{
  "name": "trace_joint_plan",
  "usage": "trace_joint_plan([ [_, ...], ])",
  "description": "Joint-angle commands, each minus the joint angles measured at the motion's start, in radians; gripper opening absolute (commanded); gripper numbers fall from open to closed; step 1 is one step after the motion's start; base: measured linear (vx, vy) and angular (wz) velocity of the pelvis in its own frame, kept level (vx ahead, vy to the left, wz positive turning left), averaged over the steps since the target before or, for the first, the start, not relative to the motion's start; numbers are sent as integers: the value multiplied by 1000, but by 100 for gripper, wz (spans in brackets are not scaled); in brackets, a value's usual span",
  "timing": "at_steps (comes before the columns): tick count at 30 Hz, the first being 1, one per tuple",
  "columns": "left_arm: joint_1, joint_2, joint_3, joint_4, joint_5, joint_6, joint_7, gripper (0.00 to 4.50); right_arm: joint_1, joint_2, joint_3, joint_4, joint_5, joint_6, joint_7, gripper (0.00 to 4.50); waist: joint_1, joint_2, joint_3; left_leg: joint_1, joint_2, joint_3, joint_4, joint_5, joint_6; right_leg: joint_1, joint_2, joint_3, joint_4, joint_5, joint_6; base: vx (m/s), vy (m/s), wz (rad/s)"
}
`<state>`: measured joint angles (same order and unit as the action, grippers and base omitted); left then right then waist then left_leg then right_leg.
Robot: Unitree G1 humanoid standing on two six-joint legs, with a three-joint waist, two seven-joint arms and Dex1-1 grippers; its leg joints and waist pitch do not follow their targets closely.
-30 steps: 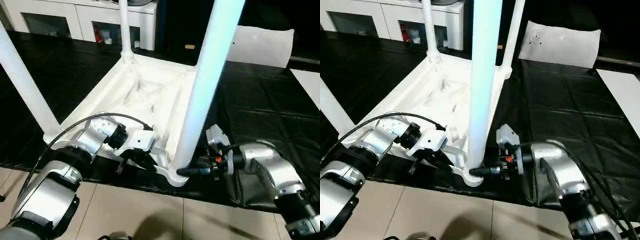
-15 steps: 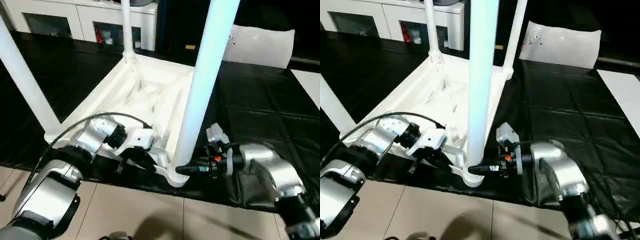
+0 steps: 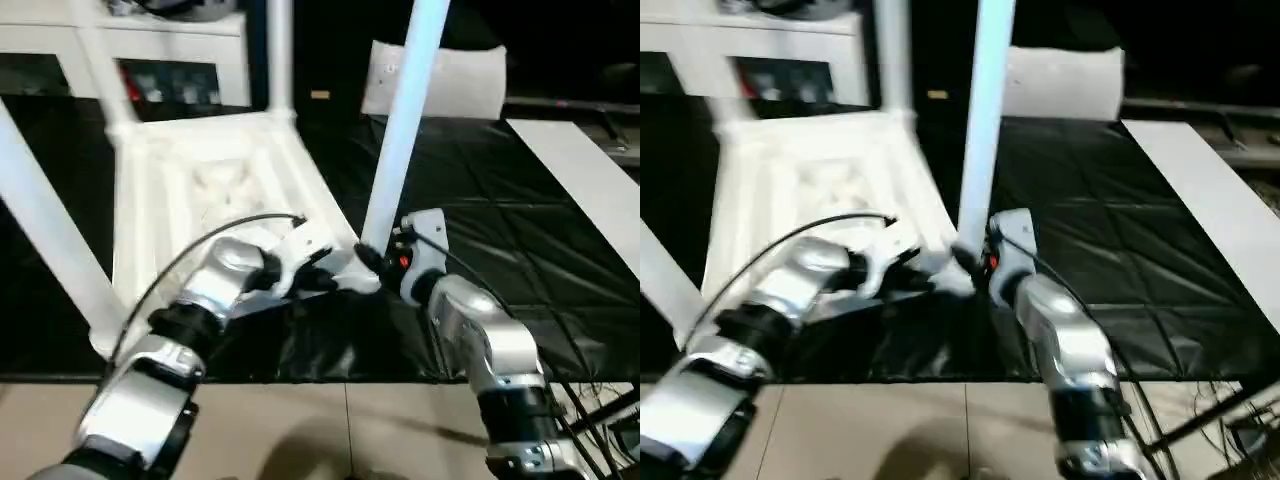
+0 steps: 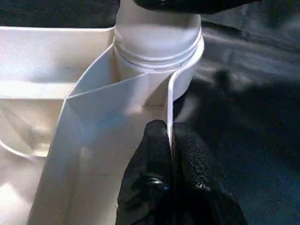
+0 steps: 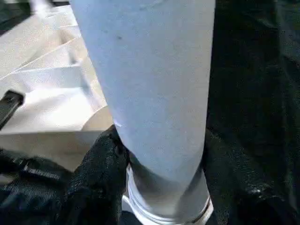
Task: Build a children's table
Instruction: Rotate leg to tighten
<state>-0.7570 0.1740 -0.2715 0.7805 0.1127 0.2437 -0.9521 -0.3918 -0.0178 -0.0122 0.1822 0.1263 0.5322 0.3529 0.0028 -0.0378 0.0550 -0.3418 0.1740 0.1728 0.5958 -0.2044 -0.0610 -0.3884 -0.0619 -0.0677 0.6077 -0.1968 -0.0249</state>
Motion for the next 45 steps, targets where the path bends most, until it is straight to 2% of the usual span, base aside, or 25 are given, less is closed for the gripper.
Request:
trace_joint_plan([
  [1,-13,-84,-18,-78,-19,-13,20,0,-22,88,107,13,37,4,57,269,10,6,-58,-5,57,-28,-82,-212,8,37,-92,60,-91,-301,-166,0,0,0],
  [2,-9,-82,-20,-88,-15,-10,19,0,-19,92,103,8,36,4,54,269,12,6,-63,-8,57,-24,-76,-162,23,42,-94,63,-82,-213,-194,0,0,0],
  [3,-8,-82,-20,-89,-15,-10,18,0,-18,92,103,7,36,4,54,275,13,6,-66,-12,55,-23,-73,-128,32,47,-95,63,-77,-163,-204,0,0,0],
  [4,-1,-61,-28,-96,-4,-20,5,0,1,75,100,-14,41,-6,77,297,16,7,-69,-18,54,-23,-71,-60,52,53,-92,62,-65,-60,-222,0,0,0],
  [5,-1,-60,-29,-96,-3,-21,5,0,2,74,101,-15,41,-7,78,310,16,7,-68,-18,53,-19,-68,-29,72,52,-90,61,-61,4,-238,0,0,0],
  [8,10,-10,-45,-91,6,-79,-38,0,40,4,107,-46,40,-54,136,329,24,8,-66,-15,55,-19,-69,-66,85,55,-94,60,-66,-21,-248,0,0,0],
  [9,15,7,-52,-91,8,-97,-57,0,53,-19,104,-57,44,-66,161,329,24,8,-64,-15,56,-17,-69,-76,83,55,-92,61,-67,-32,-246,0,0,0],
  [10,16,12,-53,-91,8,-106,-63,0,55,-26,101,-60,46,-70,167,353,27,9,-63,-11,58,-18,-71,-92,78,54,-92,60,-70,-59,-241,0,0,0],
  [13,37,71,-66,-95,-2,-210,-176,0,87,-128,79,-88,68,-117,297,369,35,10,-59,-6,61,-17,-73,-139,65,51,-93,63,-76,-127,-227,0,0,0],
  [14,37,71,-66,-95,-2,-210,-176,0,87,-128,79,-88,68,-117,297,381,35,11,-59,-6,62,-17,-75,-143,60,48,-92,63,-75,-133,-226,0,0,0],
  [15,40,87,-73,-92,-3,-232,-215,0,93,-161,80,-91,74,-128,342,381,36,8,-59,-4,62,-17,-75,-145,57,49,-91,62,-76,-138,-224,0,0,0],
  [16,42,108,-81,-83,-7,-272,-275,0,98,-207,79,-92,84,-145,410,403,38,10,-59,-3,63,-17,-75,-150,56,47,-92,62,-76,-144,-226,0,0,0],
  [19,37,138,-93,-70,-38,-313,-402,0,96,-295,90,-88,107,-163,554,419,52,8,-60,-2,64,-13,-72,-133,60,47,-93,63,-70,-113,-233,0,0,0],
  [21,34,144,-99,-64,-42,-330,-428,0,94,-314,96,-84,109,-165,582,441,60,8,-61,-1,65,-13,-72,-120,65,46,-93,62,-66,-90,-241,0,0,0],
  [22,26,161,-120,-50,-45,-360,-503,0,82,-360,117,-68,111,-187,658,447,63,5,-63,-2,65,-14,-71,-109,67,48,-94,61,-62,-73,-245,0,0,0],
  [25,16,173,-141,-38,-41,-384,-564,0,67,-396,138,-52,124,-206,738,447,72,0,-62,-4,65,-12,-70,-101,74,49,-97,61,-62,-72,-244,0,0,0],
  [27,16,173,-141,-38,-41,-384,-564,0,67,-396,138,-52,124,-206,738,447,79,2,-61,-2,66,-11,-69,-107,72,47,-96,60,-64,-101,-240,0,0,0],
  [29,6,192,-190,-39,-44,-409,-649,0,37,-434,171,-25,147,-213,862,447,87,0,-62,-2,68,-11,-69,-109,67,47,-97,59,-63,-115,-236,0,0,0],
  [31,2,200,-212,-41,-51,-418,-660,0,29,-441,180,-17,153,-215,894,447,90,1,-64,-1,69,-11,-68,-106,70,47,-94,57,-58,-103,-243,0,0,0],
  [32,0,204,-227,-41,-55,-426,-662,0,25,-445,185,-12,156,-218,912,420,91,2,-63,-2,70,-10,-67,-104,71,46,-94,57,-57,-92,-245,0,0,0],
  [36,-9,212,-268,-45,-69,-442,-662,0,13,-451,199,-4,170,-207,960,394,99,-3,-65,-4,69,-10,-66,-96,71,47,-96,57,-57,-97,-240,0,0,0],
  [37,-13,215,-285,-47,-72,-448,-662,0,8,-451,208,-1,173,-202,976,371,103,-4,-65,-3,68,-10,-66,-97,68,46,-95,56,-57,-108,-236,0,0,0],
  [39,-19,218,-301,-42,-77,-459,-662,0,1,-453,217,7,176,-204,993,360,104,-3,-65,-3,69,-10,-66,-100,64,45,-96,56,-58,-118,-234,0,0,0],
  [42,-26,219,-314,-36,-84,-469,-662,0,-5,-457,230,13,185,-195,1031,327,105,-7,-66,-3,68,-9,-65,-98,59,46,-95,56,-59,-125,-226,0,0,0],
  [45,-30,224,-328,-34,-94,-473,-662,0,-8,-461,236,14,191,-192,1049,315,107,-5,-66,-4,67,-9,-64,-92,60,47,-95,56,-58,-118,-225,0,0,0],
])
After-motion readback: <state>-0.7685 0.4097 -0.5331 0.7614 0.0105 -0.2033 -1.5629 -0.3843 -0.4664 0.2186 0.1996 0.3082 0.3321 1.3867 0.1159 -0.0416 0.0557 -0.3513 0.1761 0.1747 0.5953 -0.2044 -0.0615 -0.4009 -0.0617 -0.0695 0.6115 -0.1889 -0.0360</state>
